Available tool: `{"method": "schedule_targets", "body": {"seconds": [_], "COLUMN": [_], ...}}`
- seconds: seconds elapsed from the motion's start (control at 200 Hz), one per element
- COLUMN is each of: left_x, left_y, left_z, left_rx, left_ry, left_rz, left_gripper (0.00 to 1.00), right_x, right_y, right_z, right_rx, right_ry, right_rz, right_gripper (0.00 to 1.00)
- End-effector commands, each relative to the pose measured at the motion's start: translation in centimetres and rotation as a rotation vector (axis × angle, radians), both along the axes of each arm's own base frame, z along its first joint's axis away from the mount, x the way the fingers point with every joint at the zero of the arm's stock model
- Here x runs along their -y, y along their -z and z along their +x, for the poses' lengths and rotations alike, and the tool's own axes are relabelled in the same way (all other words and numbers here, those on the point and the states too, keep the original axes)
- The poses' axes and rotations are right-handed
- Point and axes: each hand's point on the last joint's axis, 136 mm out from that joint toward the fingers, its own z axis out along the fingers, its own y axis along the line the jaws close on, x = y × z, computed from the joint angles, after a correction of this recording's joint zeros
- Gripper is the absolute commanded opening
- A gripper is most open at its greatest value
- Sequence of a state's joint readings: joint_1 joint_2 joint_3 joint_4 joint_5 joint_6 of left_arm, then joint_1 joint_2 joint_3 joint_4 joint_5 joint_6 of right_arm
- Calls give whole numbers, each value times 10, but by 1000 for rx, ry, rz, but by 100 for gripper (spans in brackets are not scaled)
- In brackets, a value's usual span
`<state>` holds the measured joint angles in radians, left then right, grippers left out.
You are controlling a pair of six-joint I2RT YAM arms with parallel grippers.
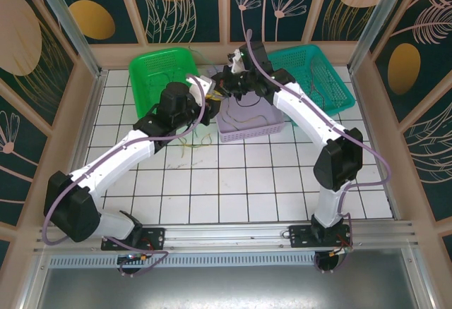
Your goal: Untangle the cables
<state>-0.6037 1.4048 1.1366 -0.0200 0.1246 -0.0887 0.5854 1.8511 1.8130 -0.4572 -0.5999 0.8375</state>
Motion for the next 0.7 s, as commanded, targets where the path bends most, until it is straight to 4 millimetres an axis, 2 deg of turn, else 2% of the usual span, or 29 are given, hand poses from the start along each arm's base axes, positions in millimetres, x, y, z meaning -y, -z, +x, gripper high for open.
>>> {"method": "schedule_targets", "body": {"seconds": [0.0, 0.165, 0.265, 0.355, 0.37, 0.536, 0.696], "left_x": [-5, -19, -27, -43, -45, -72, -109], "left_y": [-17, -30, -29, -24, -23, -7, 16], "left_z": [9, 12, 14, 22, 23, 49, 89], "left_rx": [54, 73, 62, 37, 33, -47, -162], "left_ry": [-48, -133, -157, -185, -187, -254, -397], "left_rz": [4, -35, -51, -57, -55, 35, 91], "left_gripper": [0, 0, 0, 0, 0, 0, 0], "right_x": [-2, 4, 19, 37, 49, 101, 136], "right_y": [-9, -11, -26, -43, -46, -63, -57], "right_z": [-5, -6, -2, -6, 1, 2, -6], "right_rx": [-11, 1, 58, 131, 142, 237, 254], "right_ry": [-6, -1, 44, 97, 130, 250, 320], "right_rz": [21, 14, 25, 37, 37, 8, -47], "right_gripper": [0, 0, 41, 57, 59, 66, 66]}}
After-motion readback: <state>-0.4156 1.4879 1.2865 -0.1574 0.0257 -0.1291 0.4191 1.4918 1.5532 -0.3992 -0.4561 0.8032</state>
